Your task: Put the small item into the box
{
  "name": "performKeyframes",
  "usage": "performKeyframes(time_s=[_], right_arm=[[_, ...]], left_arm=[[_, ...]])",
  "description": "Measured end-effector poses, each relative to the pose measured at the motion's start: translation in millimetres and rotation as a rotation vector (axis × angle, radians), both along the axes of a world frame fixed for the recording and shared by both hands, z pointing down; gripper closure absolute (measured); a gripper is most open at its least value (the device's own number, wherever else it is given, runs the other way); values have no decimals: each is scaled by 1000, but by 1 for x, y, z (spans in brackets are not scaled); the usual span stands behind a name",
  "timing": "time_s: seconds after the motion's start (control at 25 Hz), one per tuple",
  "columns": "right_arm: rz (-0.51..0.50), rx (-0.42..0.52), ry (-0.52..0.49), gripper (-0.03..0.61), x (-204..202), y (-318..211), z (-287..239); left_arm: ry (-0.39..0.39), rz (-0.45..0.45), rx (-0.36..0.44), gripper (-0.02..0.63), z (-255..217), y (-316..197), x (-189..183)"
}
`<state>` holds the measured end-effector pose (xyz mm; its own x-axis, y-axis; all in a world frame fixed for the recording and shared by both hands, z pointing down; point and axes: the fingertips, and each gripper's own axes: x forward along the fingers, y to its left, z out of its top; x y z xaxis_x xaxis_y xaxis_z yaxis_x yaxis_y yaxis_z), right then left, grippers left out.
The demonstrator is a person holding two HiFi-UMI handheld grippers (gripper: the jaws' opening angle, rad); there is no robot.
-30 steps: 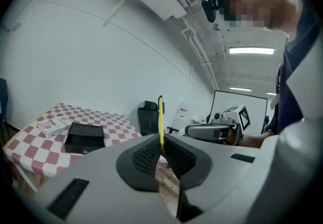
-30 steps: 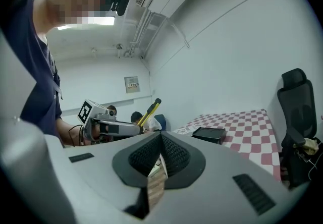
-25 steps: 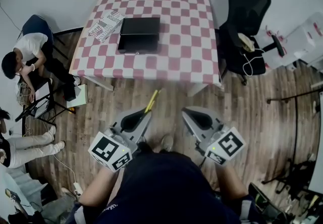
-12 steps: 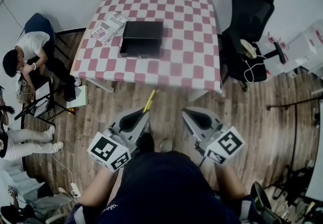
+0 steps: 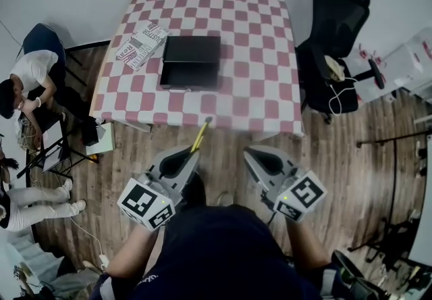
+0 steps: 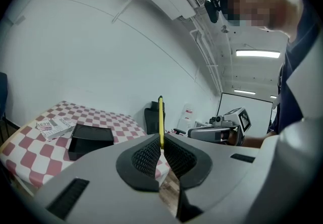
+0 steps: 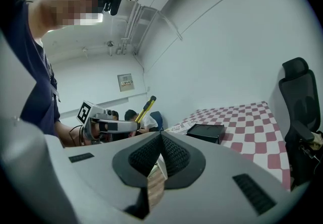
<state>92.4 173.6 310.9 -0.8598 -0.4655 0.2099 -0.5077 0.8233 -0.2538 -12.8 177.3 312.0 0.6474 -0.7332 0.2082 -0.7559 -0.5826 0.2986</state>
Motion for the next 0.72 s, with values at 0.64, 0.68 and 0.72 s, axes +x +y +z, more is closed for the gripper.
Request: performKeyframes(time_s=[0.64,0.68,0.72], right_arm=[[70,-80,97,563,-102,-144,28],[84,-84,99,563,-105,-150,29],[100,-92,100,563,-107,-157,30]], left_arm=[[-14,102,-70,568,36,-154,-105],[-19,114,-72,568,38,-162,-109],[-26,127,-74,568,40,-169,-113]])
